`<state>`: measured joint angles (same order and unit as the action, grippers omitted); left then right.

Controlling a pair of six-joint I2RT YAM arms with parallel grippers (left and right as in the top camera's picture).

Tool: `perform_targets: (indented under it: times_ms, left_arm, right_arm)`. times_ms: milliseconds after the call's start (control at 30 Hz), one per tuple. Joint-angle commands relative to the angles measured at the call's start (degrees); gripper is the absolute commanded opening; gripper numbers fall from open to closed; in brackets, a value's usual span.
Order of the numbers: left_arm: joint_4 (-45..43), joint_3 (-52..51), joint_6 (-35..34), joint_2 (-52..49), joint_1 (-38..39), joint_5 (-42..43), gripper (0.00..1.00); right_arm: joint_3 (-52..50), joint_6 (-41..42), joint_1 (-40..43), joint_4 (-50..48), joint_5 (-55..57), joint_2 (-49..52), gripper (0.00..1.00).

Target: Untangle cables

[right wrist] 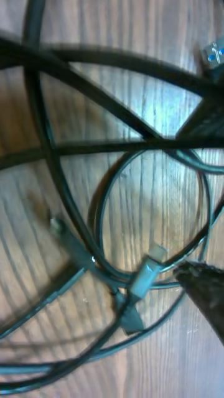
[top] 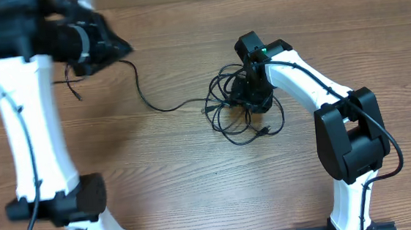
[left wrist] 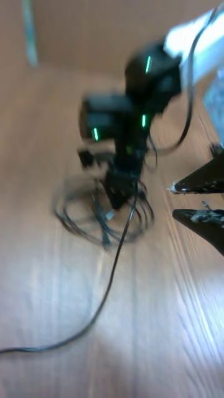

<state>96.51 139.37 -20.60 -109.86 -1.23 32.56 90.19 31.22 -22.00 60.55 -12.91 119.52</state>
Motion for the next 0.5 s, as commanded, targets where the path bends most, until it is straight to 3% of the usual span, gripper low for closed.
perform_targets:
  times_ms: [0, 167, 467]
  left_arm:
    - [0.28, -1.97, -0.44, -2.14, 4.63, -10.73, 0.11]
    - [0.28, -5.77, -0.79, -3.41, 10.67, -12.85, 0.17]
    - [-0.28, -20.68, -7.13, -3.41, 17.99, -12.61, 0.20]
  right_arm:
    - [-0.22, -0.22, 0.11, -0.31, -1.36, 0.11, 0.70]
    - [0.44, -1.03, 0.13, -0.26, -1.36, 0.07, 0.85]
    - [4.50, -1.03, 1.07, 0.61, -1.33, -0.24, 0.88]
